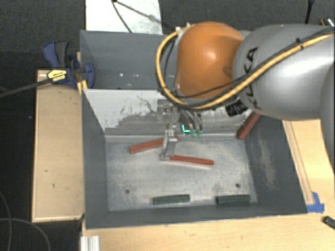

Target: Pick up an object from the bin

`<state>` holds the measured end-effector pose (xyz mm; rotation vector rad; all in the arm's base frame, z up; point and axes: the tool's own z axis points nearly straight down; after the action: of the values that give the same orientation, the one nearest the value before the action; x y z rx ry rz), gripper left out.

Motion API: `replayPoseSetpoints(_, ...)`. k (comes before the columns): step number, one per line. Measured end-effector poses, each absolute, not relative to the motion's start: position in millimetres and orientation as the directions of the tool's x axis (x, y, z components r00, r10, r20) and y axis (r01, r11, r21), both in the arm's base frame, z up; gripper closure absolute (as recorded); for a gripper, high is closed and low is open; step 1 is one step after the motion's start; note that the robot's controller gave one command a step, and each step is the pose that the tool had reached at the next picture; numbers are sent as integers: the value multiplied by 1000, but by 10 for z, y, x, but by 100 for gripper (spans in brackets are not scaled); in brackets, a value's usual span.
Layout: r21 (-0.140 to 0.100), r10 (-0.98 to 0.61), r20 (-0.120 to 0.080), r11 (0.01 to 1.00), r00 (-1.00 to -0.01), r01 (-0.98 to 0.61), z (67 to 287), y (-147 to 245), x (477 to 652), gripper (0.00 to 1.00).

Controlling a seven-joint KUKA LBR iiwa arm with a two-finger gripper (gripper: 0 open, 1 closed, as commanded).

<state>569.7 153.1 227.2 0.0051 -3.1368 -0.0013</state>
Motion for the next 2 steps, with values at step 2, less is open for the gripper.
replayPoseSetpoints(2,-3,-96,1,995,-995,-96,703,304,5574,0)
